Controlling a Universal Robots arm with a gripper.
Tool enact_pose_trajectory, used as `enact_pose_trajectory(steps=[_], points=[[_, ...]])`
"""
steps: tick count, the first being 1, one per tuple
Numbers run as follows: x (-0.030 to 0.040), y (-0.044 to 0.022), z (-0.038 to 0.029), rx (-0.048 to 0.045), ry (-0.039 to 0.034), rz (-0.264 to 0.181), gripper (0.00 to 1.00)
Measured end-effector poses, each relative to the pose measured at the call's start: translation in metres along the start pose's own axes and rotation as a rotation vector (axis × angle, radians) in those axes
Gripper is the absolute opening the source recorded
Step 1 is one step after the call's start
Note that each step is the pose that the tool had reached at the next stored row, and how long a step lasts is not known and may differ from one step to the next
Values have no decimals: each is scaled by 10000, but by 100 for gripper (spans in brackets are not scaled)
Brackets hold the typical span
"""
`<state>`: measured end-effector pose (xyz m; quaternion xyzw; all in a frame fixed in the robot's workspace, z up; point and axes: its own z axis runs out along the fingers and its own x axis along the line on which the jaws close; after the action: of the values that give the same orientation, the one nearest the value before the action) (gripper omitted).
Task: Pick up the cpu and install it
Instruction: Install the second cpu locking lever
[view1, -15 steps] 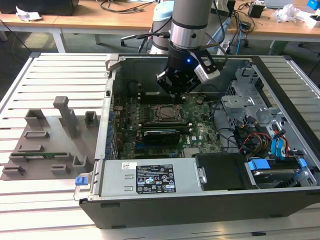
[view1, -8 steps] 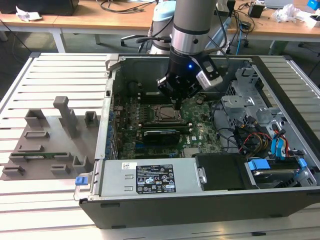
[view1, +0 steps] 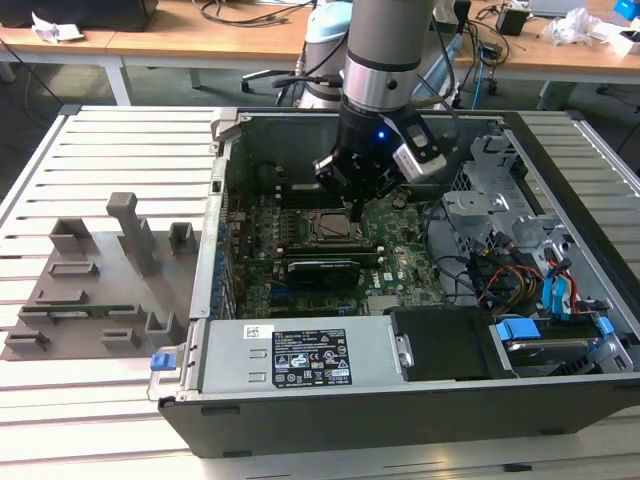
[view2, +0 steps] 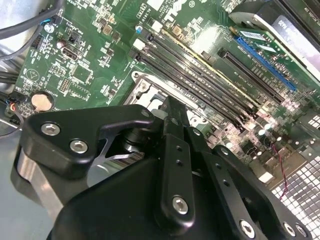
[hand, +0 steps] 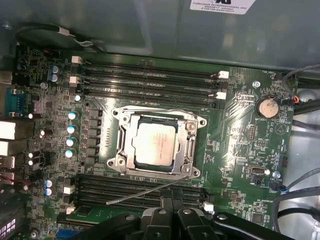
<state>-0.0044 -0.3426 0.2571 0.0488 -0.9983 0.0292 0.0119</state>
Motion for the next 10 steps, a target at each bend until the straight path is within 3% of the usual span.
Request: enact_pose_trajectory(steps=[10], points=[[7,-67,6,1,0,0,11]])
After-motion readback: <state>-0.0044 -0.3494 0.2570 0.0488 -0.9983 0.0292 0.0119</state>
